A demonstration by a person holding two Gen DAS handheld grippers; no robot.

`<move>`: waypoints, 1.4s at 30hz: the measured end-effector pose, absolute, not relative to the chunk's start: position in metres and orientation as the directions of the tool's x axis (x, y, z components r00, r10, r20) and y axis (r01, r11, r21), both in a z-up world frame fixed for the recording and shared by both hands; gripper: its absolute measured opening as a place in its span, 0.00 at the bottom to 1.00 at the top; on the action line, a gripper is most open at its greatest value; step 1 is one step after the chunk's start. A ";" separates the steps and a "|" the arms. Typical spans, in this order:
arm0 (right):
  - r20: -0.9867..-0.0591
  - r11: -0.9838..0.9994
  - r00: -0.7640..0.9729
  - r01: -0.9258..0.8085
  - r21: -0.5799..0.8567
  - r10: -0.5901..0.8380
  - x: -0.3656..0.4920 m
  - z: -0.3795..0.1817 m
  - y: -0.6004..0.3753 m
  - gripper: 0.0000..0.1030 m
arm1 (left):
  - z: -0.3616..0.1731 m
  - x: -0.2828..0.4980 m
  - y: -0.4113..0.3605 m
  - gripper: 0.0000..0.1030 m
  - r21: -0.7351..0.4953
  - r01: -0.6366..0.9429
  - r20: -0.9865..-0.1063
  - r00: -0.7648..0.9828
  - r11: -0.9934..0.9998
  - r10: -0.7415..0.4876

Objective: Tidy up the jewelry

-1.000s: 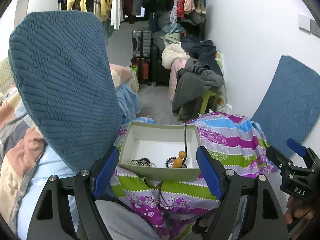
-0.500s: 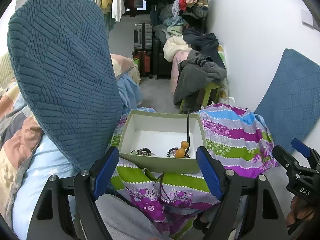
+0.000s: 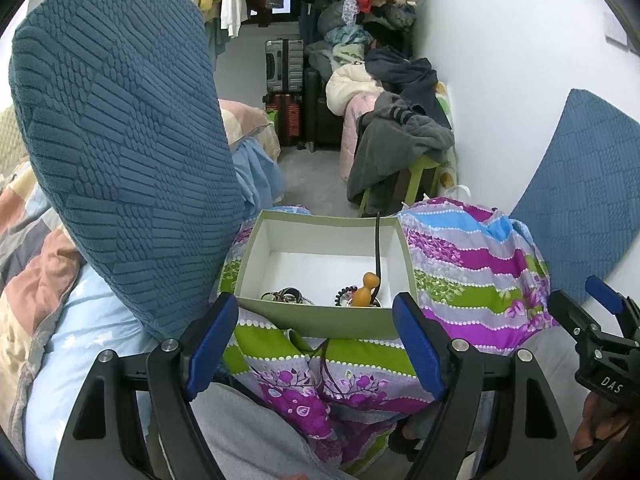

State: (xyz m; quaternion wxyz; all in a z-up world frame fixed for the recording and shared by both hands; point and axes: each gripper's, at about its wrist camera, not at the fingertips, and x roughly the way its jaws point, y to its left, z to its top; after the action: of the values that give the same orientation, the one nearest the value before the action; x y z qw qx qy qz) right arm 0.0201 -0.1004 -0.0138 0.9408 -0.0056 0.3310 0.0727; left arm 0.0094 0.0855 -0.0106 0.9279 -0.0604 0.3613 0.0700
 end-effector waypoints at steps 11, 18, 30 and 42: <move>-0.627 0.989 0.768 -0.144 0.029 0.131 0.017 -0.017 -0.098 1.00 | -0.012 0.010 0.082 0.78 -0.075 -0.163 -0.685 0.726 0.984 0.068; -0.626 0.990 0.771 -0.142 0.014 0.119 0.017 -0.018 -0.099 1.00 | -0.014 0.011 0.079 0.80 -0.071 -0.175 -0.697 0.713 0.982 0.076; -0.632 0.991 0.766 -0.133 0.020 0.116 0.018 -0.020 -0.104 1.00 | -0.022 0.015 0.076 0.81 -0.062 -0.164 -0.708 0.703 0.985 0.072; -0.632 0.991 0.767 -0.131 0.013 0.109 0.017 -0.021 -0.106 1.00 | -0.025 0.014 0.076 0.81 -0.060 -0.158 -0.708 0.703 0.986 0.069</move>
State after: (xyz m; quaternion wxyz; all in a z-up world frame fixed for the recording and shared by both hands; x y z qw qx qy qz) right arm 0.0169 -0.1064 -0.0214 0.9398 -0.0159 0.3353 0.0639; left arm 0.0143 0.0758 -0.0255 0.9210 -0.0582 0.3804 0.0616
